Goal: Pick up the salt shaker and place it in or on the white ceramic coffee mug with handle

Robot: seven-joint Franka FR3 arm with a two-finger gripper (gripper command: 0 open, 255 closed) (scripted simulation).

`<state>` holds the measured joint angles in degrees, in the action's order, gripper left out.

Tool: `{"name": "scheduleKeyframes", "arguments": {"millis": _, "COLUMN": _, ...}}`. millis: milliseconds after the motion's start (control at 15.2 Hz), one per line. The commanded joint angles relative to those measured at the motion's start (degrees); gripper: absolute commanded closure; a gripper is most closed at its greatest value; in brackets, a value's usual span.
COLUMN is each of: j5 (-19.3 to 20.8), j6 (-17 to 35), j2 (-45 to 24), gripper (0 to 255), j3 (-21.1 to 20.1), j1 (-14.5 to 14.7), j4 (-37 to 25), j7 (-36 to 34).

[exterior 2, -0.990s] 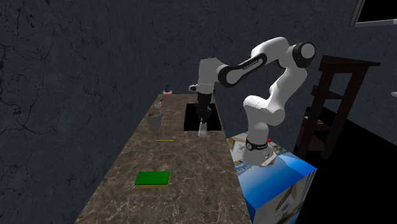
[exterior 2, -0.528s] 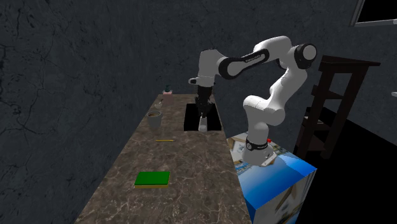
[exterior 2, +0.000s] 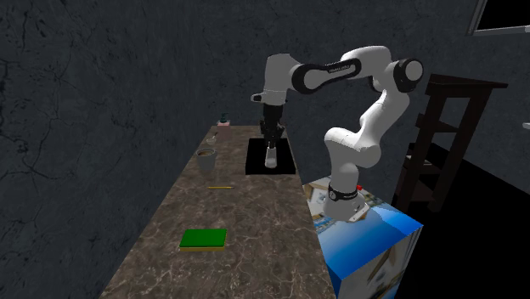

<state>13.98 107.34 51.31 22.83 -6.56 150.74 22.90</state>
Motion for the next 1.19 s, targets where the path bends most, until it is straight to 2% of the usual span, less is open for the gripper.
{"name": "scheduleKeyframes", "arguments": {"millis": 0, "j5": -0.4, "j6": -1.8, "j2": 0.3, "gripper": 255, "j3": -0.5, "j1": 0.1, "j4": -1.6, "j7": 0.0}}
{"name": "scheduleKeyframes", "arguments": {"millis": 528, "j5": -1.7, "j6": -7.3, "j2": -0.3, "gripper": 255, "j3": -1.9, "j1": 0.8, "j4": -7.5, "j7": -0.1}}
{"name": "scheduleKeyframes", "arguments": {"millis": 858, "j5": -1.1, "j6": -4.8, "j2": -10.6, "gripper": 255, "j3": 4.2, "j1": 2.8, "j4": -16.3, "j7": 4.9}}
{"name": "scheduleKeyframes", "arguments": {"millis": 1122, "j5": -2.2, "j6": -3.8, "j2": -19.1, "gripper": 255, "j3": 9.4, "j1": 5.0, "j4": -24.2, "j7": 9.5}}
